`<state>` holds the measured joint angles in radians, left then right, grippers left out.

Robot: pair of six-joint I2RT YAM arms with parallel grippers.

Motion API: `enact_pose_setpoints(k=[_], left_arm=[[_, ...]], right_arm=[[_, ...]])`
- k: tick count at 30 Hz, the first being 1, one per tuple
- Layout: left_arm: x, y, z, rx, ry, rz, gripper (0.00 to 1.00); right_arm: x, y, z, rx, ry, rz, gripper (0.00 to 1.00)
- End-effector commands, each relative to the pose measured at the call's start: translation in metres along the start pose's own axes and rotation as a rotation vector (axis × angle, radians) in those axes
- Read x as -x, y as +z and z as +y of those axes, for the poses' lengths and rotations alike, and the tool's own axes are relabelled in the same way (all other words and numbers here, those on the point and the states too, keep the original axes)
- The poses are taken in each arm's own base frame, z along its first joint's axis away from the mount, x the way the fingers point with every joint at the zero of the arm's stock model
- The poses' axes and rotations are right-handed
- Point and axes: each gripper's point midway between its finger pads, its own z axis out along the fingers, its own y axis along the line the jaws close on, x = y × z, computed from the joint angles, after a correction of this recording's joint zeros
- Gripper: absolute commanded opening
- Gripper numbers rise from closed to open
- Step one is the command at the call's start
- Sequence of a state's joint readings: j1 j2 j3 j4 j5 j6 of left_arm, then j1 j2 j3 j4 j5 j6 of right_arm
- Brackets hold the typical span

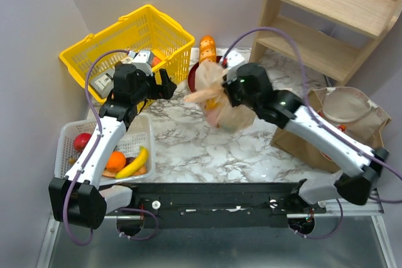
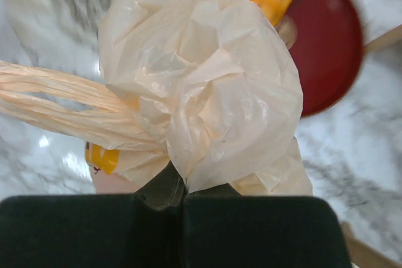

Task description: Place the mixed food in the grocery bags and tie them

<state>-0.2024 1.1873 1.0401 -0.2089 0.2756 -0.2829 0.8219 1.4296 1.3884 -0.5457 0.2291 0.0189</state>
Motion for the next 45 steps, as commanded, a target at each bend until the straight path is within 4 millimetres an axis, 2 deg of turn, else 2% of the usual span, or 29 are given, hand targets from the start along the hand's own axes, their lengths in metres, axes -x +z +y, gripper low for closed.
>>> enact_pose_setpoints(k=[1,2,4,5,7,9,12,13,15,16,18,19,20,23,26,29,33,35,37,41,45], left_arm=[[0.006,-0.007,0.005,0.028,0.038,-0.037,0.99],[0.005,-0.006,0.005,0.028,0.037,-0.034,0.99],[0.004,-0.005,0.005,0.025,0.034,-0.031,0.99],[0.003,-0.004,0.005,0.023,0.033,-0.027,0.99],[0.002,-0.003,0.001,0.001,0.026,-0.028,0.99],[0.001,-0.003,-0.001,-0.009,0.021,-0.029,0.99],[0.003,-0.004,-0.002,-0.01,0.029,-0.034,0.99],[0.002,-0.004,-0.003,-0.007,0.044,-0.032,0.99],[0.003,-0.005,-0.002,0.017,0.068,-0.034,0.99],[-0.001,-0.005,-0.007,0.014,0.083,-0.019,0.99],[-0.002,-0.005,-0.011,0.02,0.108,-0.014,0.99],[-0.003,-0.005,-0.015,0.009,0.115,-0.012,0.99],[-0.006,-0.004,-0.025,-0.017,0.127,-0.006,0.99],[-0.012,-0.003,-0.038,-0.054,0.147,0.007,0.99],[-0.012,-0.004,-0.044,-0.07,0.151,0.002,0.99],[-0.014,-0.002,-0.044,-0.07,0.146,0.01,0.99],[-0.016,0.0,-0.042,-0.061,0.147,0.017,0.99],[-0.015,0.0,-0.041,-0.056,0.151,0.016,0.99],[-0.016,-0.001,-0.04,-0.051,0.155,0.016,0.99],[-0.017,0.0,-0.039,-0.042,0.161,0.021,0.99],[-0.019,0.0,-0.041,-0.039,0.181,0.025,0.99]], right_arm=[[0.073,-0.105,-0.099,-0.403,-0.046,-0.21,0.01],[0.083,-0.125,-0.117,-0.469,-0.048,-0.23,0.01],[0.076,-0.158,-0.164,-0.64,-0.006,-0.207,0.01],[0.076,-0.183,-0.178,-0.682,0.022,-0.235,0.01],[0.068,-0.219,-0.207,-0.814,0.075,-0.242,0.01],[0.055,-0.258,-0.223,-0.924,0.1,-0.255,0.01],[0.03,-0.301,-0.239,-1.039,0.159,-0.275,0.01],[0.011,-0.302,-0.248,-1.09,0.175,-0.236,0.01],[-0.009,-0.309,-0.248,-1.097,0.224,-0.264,0.01],[-0.034,-0.294,-0.254,-1.115,0.229,-0.2,0.01],[-0.052,-0.281,-0.254,-1.095,0.257,-0.188,0.01],[-0.066,-0.277,-0.258,-1.12,0.266,-0.153,0.01],[-0.085,-0.264,-0.26,-1.123,0.266,-0.099,0.01],[-0.117,-0.255,-0.267,-1.17,0.313,-0.036,0.01],[-0.127,-0.254,-0.259,-1.148,0.389,-0.033,0.01],[-0.142,-0.24,-0.247,-1.094,0.502,-0.035,0.01],[-0.165,-0.216,-0.228,-1.015,0.674,-0.017,0.01],[-0.176,-0.197,-0.217,-0.939,0.726,0.015,0.01],[-0.197,-0.184,-0.21,-0.925,0.777,0.08,0.01],[-0.224,-0.173,-0.214,-0.949,0.82,0.149,0.01],[-0.233,-0.16,-0.227,-0.949,0.842,0.169,0.01]])
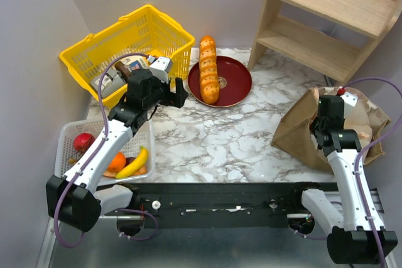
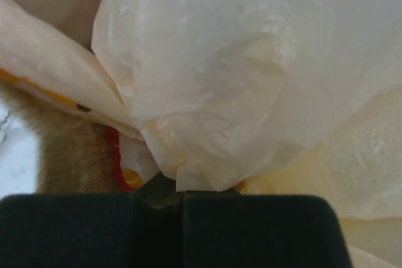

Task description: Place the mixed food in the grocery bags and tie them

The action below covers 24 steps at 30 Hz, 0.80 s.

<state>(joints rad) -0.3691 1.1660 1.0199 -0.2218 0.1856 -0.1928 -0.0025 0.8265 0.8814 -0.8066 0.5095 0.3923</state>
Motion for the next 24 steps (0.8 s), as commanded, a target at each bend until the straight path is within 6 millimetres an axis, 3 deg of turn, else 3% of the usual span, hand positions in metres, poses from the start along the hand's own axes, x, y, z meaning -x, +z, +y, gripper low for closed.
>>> enact_pose_setpoints(k=[1,3,7,13,15,16,17,18,20,24], left_arm=[[0.003,-0.002,0.0,0.023,0.039,-0.009,0.99],[0.003,-0.002,-0.002,0.02,0.045,-0.01,0.99],[0.004,-0.004,-0.003,0.023,0.051,-0.015,0.99],[0.002,-0.003,-0.002,0.027,0.054,-0.007,0.99],[0.003,-0.003,-0.001,0.035,0.052,-0.009,0.99],[0.003,-0.003,0.0,0.038,0.054,-0.009,0.99],[0.003,-0.003,0.0,0.042,0.052,-0.008,0.99],[0.003,-0.002,0.001,0.047,0.049,-0.007,0.99],[0.004,-0.003,0.002,0.05,0.044,-0.006,0.99],[0.006,-0.003,0.002,0.059,0.023,-0.017,0.99]], right_arm=[[-0.017,0.023,0.005,0.032,0.072,0.086,0.01],[-0.032,0.042,0.006,0.052,0.11,0.142,0.01],[-0.06,0.059,0.008,0.087,0.2,0.246,0.01],[-0.055,0.058,0.001,0.053,0.213,0.216,0.05],[-0.037,0.049,-0.002,0.059,0.194,0.175,0.21],[-0.026,0.043,-0.003,0.064,0.189,0.14,0.42],[-0.011,0.036,-0.004,0.068,0.19,0.101,0.79],[-0.005,0.03,-0.008,0.058,0.18,0.085,0.9],[0.012,0.016,-0.015,0.049,0.179,0.022,1.0],[0.064,-0.023,-0.021,0.088,0.178,-0.157,1.0]])
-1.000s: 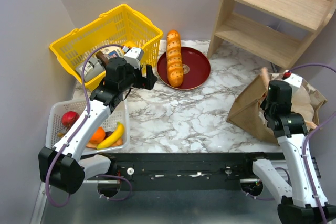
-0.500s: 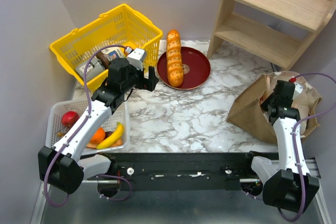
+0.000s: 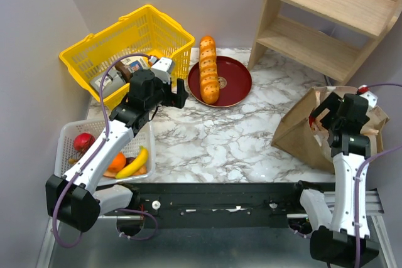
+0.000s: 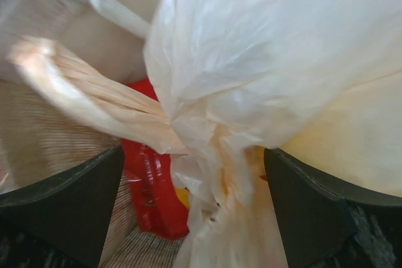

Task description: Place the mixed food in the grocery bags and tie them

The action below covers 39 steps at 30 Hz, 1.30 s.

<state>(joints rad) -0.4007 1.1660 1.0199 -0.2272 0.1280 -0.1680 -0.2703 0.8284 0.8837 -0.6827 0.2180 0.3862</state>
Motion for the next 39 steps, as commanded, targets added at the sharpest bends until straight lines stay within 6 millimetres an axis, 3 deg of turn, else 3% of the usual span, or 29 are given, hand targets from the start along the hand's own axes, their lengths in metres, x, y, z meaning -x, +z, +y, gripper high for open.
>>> enact_pose_setpoints(k=[1,3,6,7,10,11,16,20,27,39], left_arm=[[0.01,-0.004,0.003,0.031,-0.022,-0.029,0.99],[0.012,-0.005,0.003,0.029,-0.035,-0.04,0.99],[0.022,-0.01,0.007,0.04,-0.057,-0.081,0.99],[0.028,-0.012,0.012,0.051,-0.071,-0.102,0.99],[0.044,-0.021,0.027,0.085,-0.143,-0.155,0.99],[0.048,-0.023,0.031,0.092,-0.176,-0.165,0.99],[0.079,-0.042,0.054,0.203,-0.19,-0.225,0.99],[0.095,-0.056,0.065,0.279,-0.178,-0.257,0.99],[0.107,-0.079,0.067,0.313,-0.149,-0.324,0.99],[0.105,-0.082,0.065,0.312,-0.146,-0.323,0.99]], right_arm=[[0.051,-0.044,0.0,0.025,-0.026,-0.172,1.0],[0.072,-0.06,0.009,0.085,-0.024,-0.264,1.0],[0.098,-0.079,0.048,0.295,-0.091,-0.338,1.0],[0.1,-0.092,0.074,0.438,-0.129,-0.329,1.0],[0.103,-0.101,0.112,0.636,-0.177,-0.265,1.0],[0.111,-0.11,0.121,0.677,-0.188,-0.276,1.0],[0.112,-0.122,0.15,0.725,-0.264,-0.286,1.0],[0.1,-0.12,0.164,0.717,-0.32,-0.274,1.0],[0.088,-0.116,0.167,0.753,-0.352,-0.334,1.0],[0.085,-0.117,0.172,0.787,-0.359,-0.342,1.0]])
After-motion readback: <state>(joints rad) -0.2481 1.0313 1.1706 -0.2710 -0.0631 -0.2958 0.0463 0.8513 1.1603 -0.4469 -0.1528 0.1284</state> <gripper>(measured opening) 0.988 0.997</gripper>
